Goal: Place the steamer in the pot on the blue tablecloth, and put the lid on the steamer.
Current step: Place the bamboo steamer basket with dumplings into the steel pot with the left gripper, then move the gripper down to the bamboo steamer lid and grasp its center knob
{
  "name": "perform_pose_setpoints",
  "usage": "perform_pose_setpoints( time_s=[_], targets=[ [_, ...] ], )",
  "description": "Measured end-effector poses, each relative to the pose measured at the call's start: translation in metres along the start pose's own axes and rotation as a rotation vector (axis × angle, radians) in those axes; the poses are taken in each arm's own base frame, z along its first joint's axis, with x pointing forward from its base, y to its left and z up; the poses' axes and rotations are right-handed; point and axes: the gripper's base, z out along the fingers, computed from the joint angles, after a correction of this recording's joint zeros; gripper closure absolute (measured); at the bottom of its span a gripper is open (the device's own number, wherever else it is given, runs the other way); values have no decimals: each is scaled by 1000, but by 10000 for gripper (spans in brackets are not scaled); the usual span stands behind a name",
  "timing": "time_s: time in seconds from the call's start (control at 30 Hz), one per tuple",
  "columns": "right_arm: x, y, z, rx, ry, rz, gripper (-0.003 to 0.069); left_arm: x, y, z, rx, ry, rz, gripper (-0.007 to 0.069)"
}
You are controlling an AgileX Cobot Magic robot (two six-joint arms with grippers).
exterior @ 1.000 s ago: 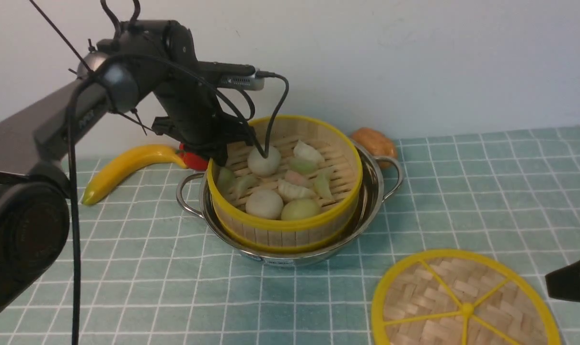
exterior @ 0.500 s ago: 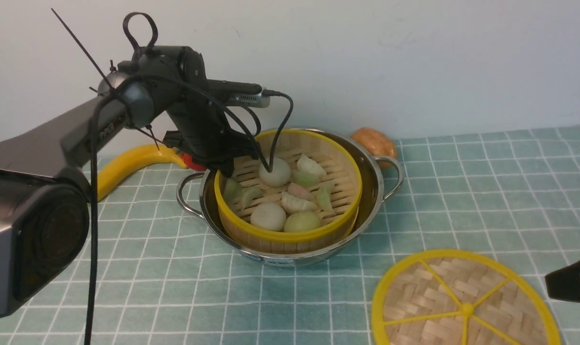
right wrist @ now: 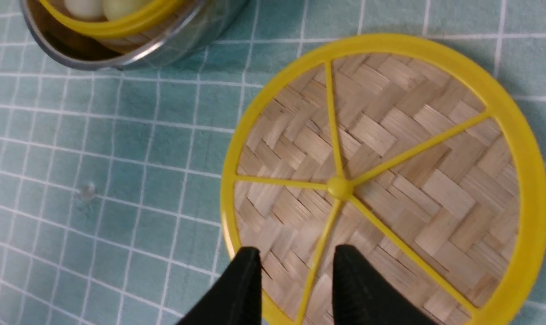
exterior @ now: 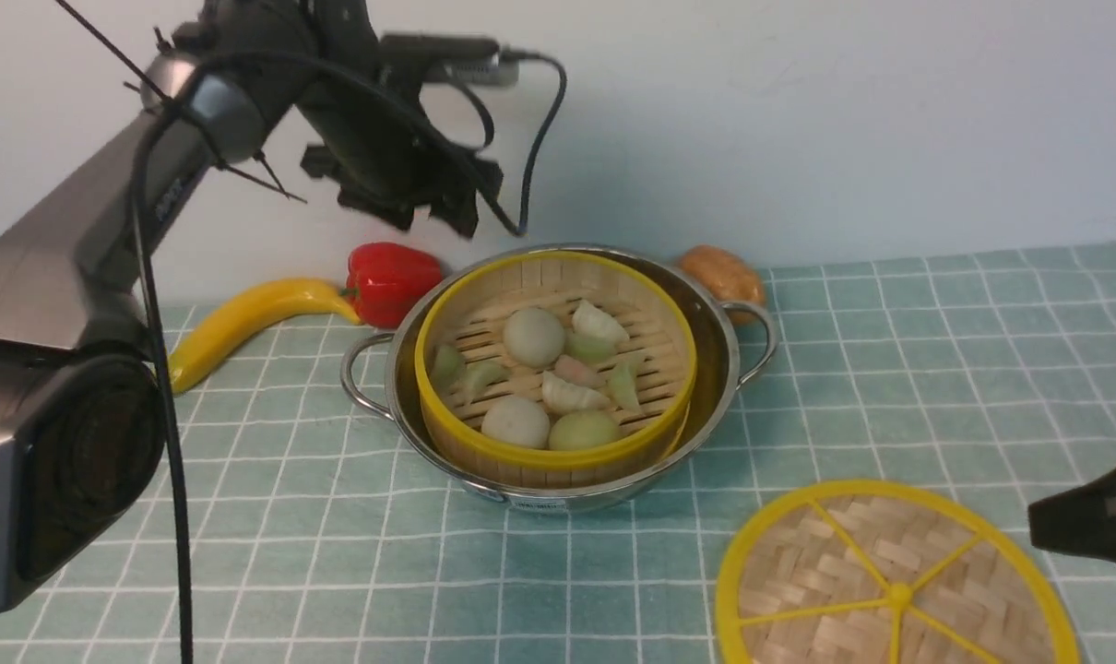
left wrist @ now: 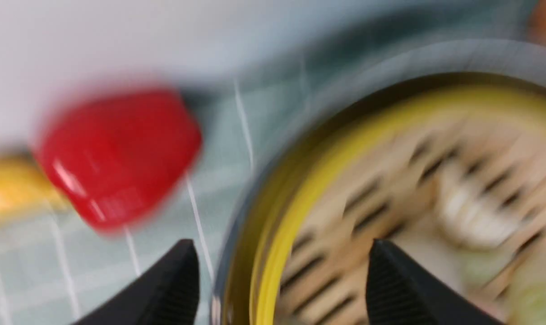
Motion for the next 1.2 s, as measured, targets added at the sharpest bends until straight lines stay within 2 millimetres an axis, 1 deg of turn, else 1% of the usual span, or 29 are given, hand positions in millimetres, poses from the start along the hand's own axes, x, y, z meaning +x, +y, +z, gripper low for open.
perform_pose_setpoints(
  time_s=[0.03,0.1,0.13,0.17,0.2,0.23,0.27,0.33,0.37,0.4,0.43,0.47,0.5,0.57,0.63,0.67,0.7,0.73,0.77,0.8,0.83,0.87,0.93,1.0,1.07,1.1,1.13,1.17,1.2],
  targets=[
    [-1,2,0,-20,-11,-5,417,-5,-1,-16,-1,-40,2,150],
    [-3,4,1,-49,-29,-14,417,-11,-2,-36,-1,-89,5,150],
    [-6,6,3,-81,-38,-22,417,-15,-4,-68,-1,-154,10,152],
    [-7,6,5,-100,-42,-26,417,-17,-5,-91,-2,-197,13,157],
    [-8,6,5,-106,-41,-22,417,-17,-5,-96,-2,-205,14,159],
    [-11,7,9,-127,-34,-39,417,-17,-8,-140,-4,-289,20,185],
    [-12,7,10,-129,-32,-37,417,-16,-8,-150,-6,-307,22,193],
    [-16,9,16,-144,-6,-59,417,-9,-12,-208,-13,-417,39,252],
    [-20,14,20,-160,14,-86,417,-1,-14,-246,-18,-487,47,295],
    [-21,17,21,-164,20,-97,417,0,-14,-251,-19,-497,48,295],
    [-23,23,26,-176,43,-130,417,11,-17,-287,-24,-566,55,351],
    [-25,27,26,-182,45,-147,417,14,-17,-297,-25,-586,56,359],
    [-30,40,30,-196,72,-207,417,31,-20,-337,-29,-666,62,421],
    [-32,55,36,-206,110,-259,417,54,-23,-379,-39,-747,78,484],
    [-33,70,43,-171,169,-310,417,86,-26,-418,-61,-809,108,575],
    [-33,71,44,-165,175,-313,417,88,-26,-420,-62,-813,110,582],
    [-29,76,50,-97,225,-334,417,116,-27,-440,-81,-831,134,629],
    [-28,76,52,-74,236,-336,417,115,-27,-437,-81,-819,136,633],
    [-25,72,59,50,277,-328,417,143,-28,-450,-99,-822,150,648],
    [-23,69,62,108,291,-326,417,155,-27,-448,-105,-797,154,648],
    [-23,68,63,124,292,-322,417,163,-28,-453,-109,-806,156,648],
    [-23,62,67,228,301,-317,417,185,-27,-446,-120,-762,157,648],
    [-24,55,71,310,299,-314,417,219,-27,-443,-126,-746,160,648],
    [-25,51,75,347,298,-313,417,248,-27,-432,-133,-760,160,648],
    [-27,48,84,361,303,-317,417,279,-27,-413,-138,-810,161,648],
    [-27,47,87,362,305,-317,417,290,-27,-405,-140,-829,161,648],
    [-27,46,93,366,317,-316,417,305,-26,-391,-142,-854,160,648],
    [-27,45,94,367,319,-315,417,304,-26,-386,-141,-845,160,648],
    [-26,43,102,374,337,-312,417,321,-26,-372,-143,-870,159,648]
  ],
)
